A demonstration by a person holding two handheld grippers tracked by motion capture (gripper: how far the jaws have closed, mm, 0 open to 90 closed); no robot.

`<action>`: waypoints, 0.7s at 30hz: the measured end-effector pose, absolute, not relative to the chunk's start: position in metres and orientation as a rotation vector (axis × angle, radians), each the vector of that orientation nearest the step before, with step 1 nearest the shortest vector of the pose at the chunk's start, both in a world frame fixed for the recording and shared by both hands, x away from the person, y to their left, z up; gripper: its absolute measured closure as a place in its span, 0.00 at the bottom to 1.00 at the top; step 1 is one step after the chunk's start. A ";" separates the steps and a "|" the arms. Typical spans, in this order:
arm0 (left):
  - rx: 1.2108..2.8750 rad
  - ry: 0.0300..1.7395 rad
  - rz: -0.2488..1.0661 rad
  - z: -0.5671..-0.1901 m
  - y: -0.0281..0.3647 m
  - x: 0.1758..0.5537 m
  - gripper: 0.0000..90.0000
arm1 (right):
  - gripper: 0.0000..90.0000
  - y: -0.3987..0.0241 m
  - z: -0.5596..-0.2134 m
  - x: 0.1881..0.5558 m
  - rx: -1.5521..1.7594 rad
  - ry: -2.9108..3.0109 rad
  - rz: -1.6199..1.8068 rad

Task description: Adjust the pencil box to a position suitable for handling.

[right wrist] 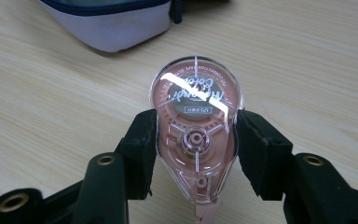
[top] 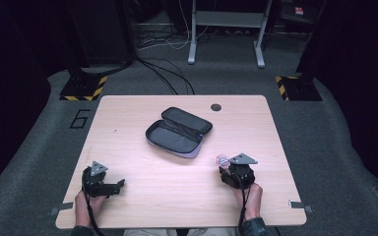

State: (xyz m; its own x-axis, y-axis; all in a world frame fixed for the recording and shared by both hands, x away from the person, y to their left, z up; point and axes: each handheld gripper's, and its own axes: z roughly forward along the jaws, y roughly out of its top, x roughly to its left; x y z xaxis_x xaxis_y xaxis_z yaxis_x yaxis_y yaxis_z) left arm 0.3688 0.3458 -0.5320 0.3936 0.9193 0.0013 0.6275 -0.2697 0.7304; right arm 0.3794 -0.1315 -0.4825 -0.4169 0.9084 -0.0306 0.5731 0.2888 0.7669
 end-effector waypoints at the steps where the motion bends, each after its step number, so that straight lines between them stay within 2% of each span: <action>1: 2.002 1.318 0.575 -0.532 0.346 0.369 0.04 | 0.55 -0.135 -0.482 0.379 1.326 2.086 0.947; 12: 2.000 1.320 0.573 -0.532 0.346 0.369 0.04 | 0.55 -0.189 -0.480 0.379 1.426 1.990 0.887; 15: 2.002 1.319 0.574 -0.532 0.346 0.369 0.04 | 0.55 -0.211 -0.485 0.381 1.469 1.953 0.856; 21: 2.001 1.319 0.575 -0.532 0.346 0.369 0.04 | 0.55 -0.229 -0.495 0.385 1.512 1.948 0.810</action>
